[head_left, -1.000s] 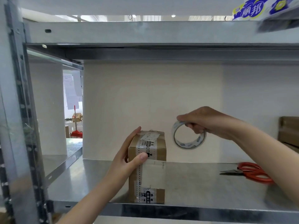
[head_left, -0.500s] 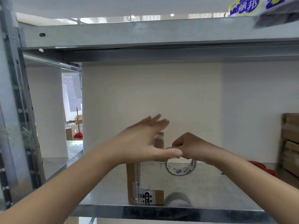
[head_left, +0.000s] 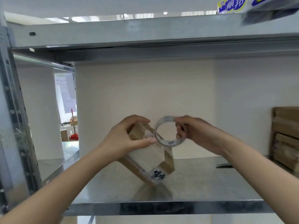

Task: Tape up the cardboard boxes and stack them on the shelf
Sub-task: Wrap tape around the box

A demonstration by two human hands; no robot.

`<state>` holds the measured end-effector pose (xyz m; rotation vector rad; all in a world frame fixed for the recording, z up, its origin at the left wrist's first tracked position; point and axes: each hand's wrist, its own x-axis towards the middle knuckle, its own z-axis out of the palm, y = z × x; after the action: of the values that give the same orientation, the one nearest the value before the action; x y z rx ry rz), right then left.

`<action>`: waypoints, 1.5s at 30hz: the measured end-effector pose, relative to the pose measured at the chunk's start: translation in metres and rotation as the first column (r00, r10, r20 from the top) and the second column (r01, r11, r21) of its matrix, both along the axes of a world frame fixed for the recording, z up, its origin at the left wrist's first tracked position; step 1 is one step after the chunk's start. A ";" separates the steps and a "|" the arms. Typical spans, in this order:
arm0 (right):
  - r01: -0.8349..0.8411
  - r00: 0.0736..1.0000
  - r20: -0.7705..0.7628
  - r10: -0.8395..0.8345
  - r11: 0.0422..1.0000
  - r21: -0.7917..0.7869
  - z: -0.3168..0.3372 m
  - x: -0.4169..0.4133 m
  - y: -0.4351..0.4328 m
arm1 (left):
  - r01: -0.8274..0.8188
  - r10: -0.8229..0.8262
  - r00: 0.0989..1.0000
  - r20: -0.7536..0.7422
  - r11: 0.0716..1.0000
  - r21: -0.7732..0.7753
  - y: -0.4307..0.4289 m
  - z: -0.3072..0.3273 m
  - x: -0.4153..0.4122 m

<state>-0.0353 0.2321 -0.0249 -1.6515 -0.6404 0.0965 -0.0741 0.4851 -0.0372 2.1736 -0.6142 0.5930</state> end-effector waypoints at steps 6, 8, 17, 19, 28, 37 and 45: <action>0.041 0.999 0.023 -0.039 0.995 -0.091 -0.007 0.002 0.038 | -0.067 -0.019 0.981 -0.194 0.902 -0.426 0.004 -0.088 -0.007; 0.087 0.996 0.013 -0.086 0.977 -0.197 -0.011 0.004 0.048 | -0.091 -0.032 0.964 -0.264 0.893 -0.440 0.008 -0.096 -0.006; 0.304 0.951 0.182 -0.248 0.853 -0.425 0.034 -0.002 0.021 | -0.075 -0.056 0.949 -0.310 0.916 -0.395 0.019 -0.099 -0.003; 0.347 0.937 0.214 -0.275 0.798 -0.493 0.035 -0.002 0.006 | -0.080 -0.042 0.952 -0.304 0.922 -0.379 0.019 -0.099 -0.003; 0.298 0.950 0.129 -0.286 0.695 -0.654 -0.027 0.002 -0.019 | -0.056 0.011 0.978 -0.209 0.976 -0.211 0.020 -0.094 -0.004; 0.246 0.965 0.069 -0.255 0.775 -0.583 -0.035 0.009 -0.015 | 0.055 0.093 0.975 -0.201 0.776 0.628 -0.016 -0.016 0.000; 0.141 0.990 0.038 -0.136 0.921 -0.363 -0.005 -0.012 -0.057 | 0.111 -0.041 0.979 -0.200 0.930 0.350 -0.036 -0.030 0.024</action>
<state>-0.0474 0.1748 -0.0303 -2.0546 -0.5332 0.1081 -0.0506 0.4492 -0.0667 2.4972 -0.7457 0.2378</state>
